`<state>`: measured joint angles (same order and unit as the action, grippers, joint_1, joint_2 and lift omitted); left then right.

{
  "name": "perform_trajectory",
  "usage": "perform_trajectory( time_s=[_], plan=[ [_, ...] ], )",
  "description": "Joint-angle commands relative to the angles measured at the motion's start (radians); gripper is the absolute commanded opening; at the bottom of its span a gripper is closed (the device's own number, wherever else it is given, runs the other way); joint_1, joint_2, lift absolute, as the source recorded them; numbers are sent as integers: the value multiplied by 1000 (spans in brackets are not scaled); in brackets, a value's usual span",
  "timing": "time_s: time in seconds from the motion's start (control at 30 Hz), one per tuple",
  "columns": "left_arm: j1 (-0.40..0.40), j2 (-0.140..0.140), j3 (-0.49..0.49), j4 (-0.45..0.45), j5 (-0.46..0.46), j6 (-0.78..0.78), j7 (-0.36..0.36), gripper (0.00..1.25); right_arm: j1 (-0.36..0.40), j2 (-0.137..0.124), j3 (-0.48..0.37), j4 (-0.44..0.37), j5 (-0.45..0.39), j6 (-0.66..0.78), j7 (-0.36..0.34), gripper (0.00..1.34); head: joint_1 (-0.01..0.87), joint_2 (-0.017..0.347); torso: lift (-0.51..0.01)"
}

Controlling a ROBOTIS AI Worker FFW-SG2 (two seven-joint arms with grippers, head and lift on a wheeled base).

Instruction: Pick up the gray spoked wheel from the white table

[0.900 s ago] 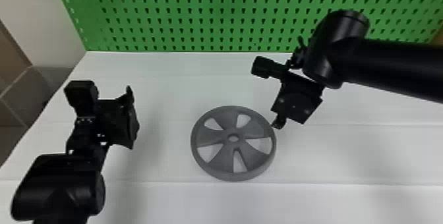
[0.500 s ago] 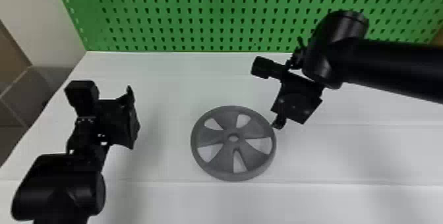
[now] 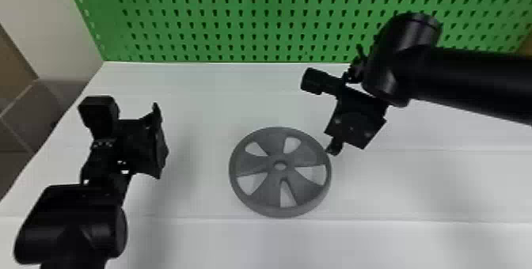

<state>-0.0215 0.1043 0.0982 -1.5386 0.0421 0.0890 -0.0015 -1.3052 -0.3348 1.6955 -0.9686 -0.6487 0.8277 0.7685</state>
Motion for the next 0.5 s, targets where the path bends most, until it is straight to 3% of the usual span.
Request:
perform_trajectory(
  time_s=[0.0, 0.47],
  plan=[
    [0, 0, 0, 0, -1, 0, 0, 893, 1, 2, -3, 5, 3, 2, 0, 914, 784, 57, 0],
    [0, 0, 1, 0, -1, 0, 0, 893, 12, 8, -23, 13, 8, 56, -32, 914, 784, 57, 0]
  ],
)
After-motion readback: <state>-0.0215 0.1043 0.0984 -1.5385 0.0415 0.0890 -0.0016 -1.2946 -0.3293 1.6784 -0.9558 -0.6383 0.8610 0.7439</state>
